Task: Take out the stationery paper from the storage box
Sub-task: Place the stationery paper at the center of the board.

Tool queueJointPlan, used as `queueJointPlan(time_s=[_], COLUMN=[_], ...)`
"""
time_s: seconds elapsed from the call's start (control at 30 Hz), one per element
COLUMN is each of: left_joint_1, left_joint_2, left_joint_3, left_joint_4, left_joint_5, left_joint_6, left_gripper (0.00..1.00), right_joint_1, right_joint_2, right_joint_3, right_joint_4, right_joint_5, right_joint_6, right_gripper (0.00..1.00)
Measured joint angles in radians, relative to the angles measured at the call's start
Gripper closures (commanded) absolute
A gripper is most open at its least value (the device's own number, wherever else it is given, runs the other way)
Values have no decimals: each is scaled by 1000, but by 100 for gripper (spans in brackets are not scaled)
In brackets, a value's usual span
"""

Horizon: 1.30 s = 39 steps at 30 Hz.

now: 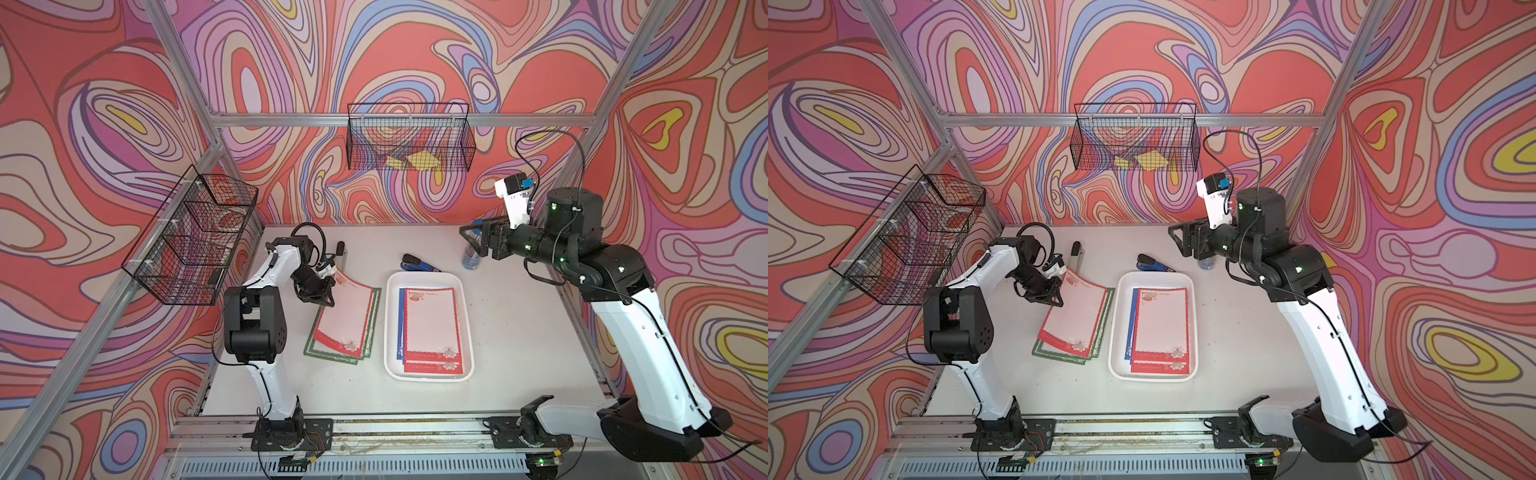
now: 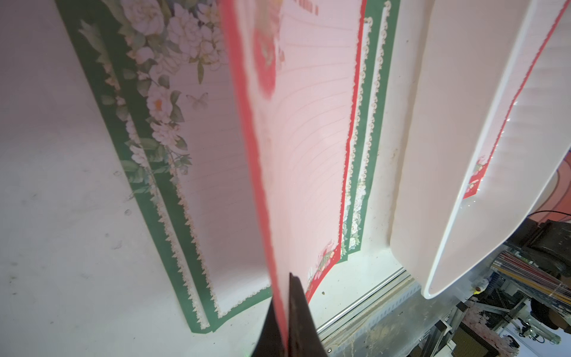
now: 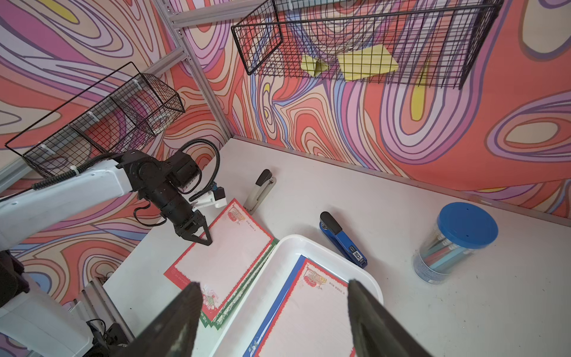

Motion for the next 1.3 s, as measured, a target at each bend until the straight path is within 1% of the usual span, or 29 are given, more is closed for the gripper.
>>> queueJointPlan(time_s=[0.27, 0.33, 0.5, 0.67, 0.77, 0.93, 1.1, 1.2, 1.3], left_joint_1=[0, 0, 0, 0, 0, 0, 0, 0, 0], left_joint_2=[34, 39, 56, 58, 58, 51, -7, -92, -217], left_joint_3=[8, 8, 14, 14, 14, 14, 12, 0, -24], left_joint_4=[2, 2, 1, 3, 5, 23, 57, 99, 149], left_joint_5=[-38, -55, -134, -222, -260, -319, -390, -421, -426], left_joint_6=[-11, -19, -47, -71, -79, -89, -95, -108, -132], left_gripper=[87, 84, 69, 60, 57, 57, 57, 58, 58], right_joint_1=[0, 0, 0, 0, 0, 0, 0, 0, 0], right_joint_2=[2, 2, 2, 6, 20, 60, 90, 91, 91], right_joint_3=[2, 5, 18, 34, 50, 78, 76, 36, -35], right_joint_4=[-16, -17, -17, -23, -43, -111, -196, -222, -235], right_joint_5=[0, 1, 6, 8, 15, 50, 121, 147, 170], right_joint_6=[0, 0, 1, 4, 11, 30, 60, 90, 130], right_gripper=[23, 23, 23, 23, 23, 24, 30, 31, 31])
